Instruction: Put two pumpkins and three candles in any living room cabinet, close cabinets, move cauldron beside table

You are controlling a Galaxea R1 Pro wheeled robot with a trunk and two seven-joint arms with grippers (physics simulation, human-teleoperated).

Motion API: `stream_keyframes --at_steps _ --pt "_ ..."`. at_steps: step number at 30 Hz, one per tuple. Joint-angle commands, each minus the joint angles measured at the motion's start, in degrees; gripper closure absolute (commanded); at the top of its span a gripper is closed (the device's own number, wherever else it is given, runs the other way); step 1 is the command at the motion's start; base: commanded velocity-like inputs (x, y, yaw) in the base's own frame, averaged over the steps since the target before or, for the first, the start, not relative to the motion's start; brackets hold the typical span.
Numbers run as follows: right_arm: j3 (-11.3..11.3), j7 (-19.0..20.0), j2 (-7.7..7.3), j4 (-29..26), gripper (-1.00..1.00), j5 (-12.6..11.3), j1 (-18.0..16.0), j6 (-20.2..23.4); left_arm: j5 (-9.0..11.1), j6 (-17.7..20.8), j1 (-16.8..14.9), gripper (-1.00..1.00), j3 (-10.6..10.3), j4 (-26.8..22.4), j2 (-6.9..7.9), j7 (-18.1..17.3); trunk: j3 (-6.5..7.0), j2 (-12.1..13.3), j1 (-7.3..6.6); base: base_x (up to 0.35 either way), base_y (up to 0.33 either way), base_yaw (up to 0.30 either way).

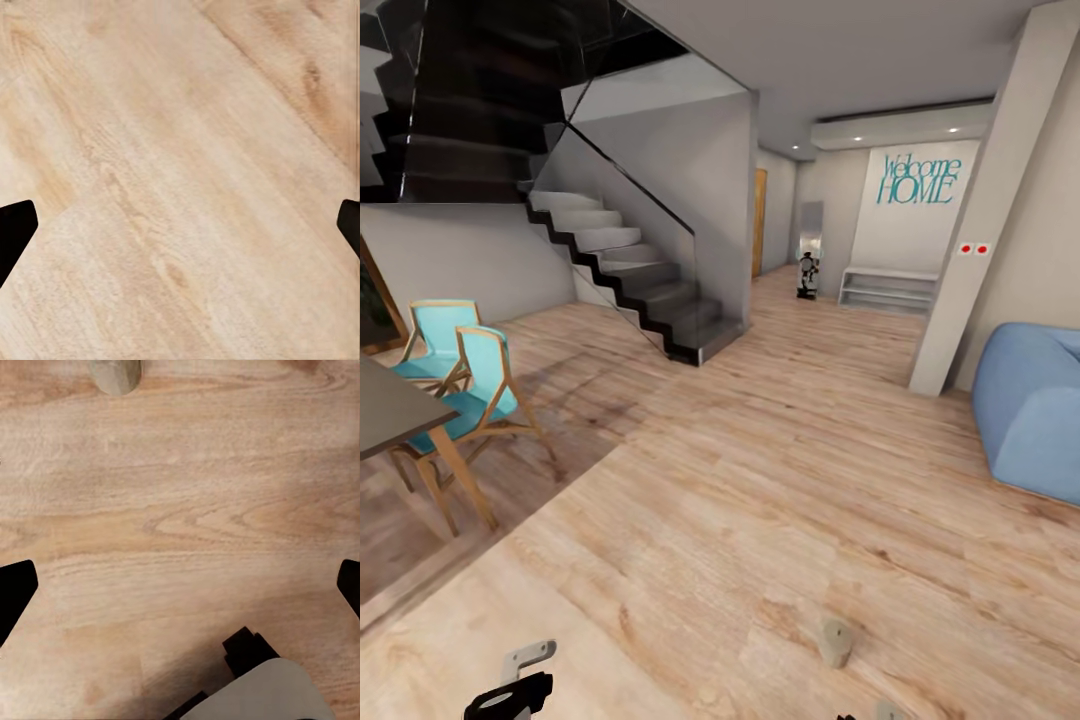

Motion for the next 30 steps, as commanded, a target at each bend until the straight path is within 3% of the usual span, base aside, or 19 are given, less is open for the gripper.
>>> stream_keyframes --at_steps 1,8,24,30 --pt "0.0 0.0 0.00 0.0 -1.00 0.0 0.0 0.0 0.0 0.0 0.0 -1.00 0.0 0.0 0.00 0.0 0.00 0.0 0.00 0.298 -0.171 0.000" --pt "0.0 0.0 0.00 0.0 -1.00 0.0 0.0 -0.1 -0.4 0.0 0.0 -1.00 0.0 0.0 0.00 0.0 0.00 0.0 0.00 0.294 -0.183 -0.029" --pt "0.0 2.3 -0.09 0.0 -1.00 -0.1 0.0 0.0 -0.6 0.0 0.0 -1.00 0.0 0.0 0.00 0.0 0.00 0.0 0.00 0.292 -0.149 -0.259" --pt "0.0 2.6 -0.09 0.0 -1.00 0.0 0.0 0.0 -0.6 -0.1 0.0 -1.00 0.0 0.0 0.00 0.0 0.00 0.0 0.00 0.292 -0.009 -0.082"
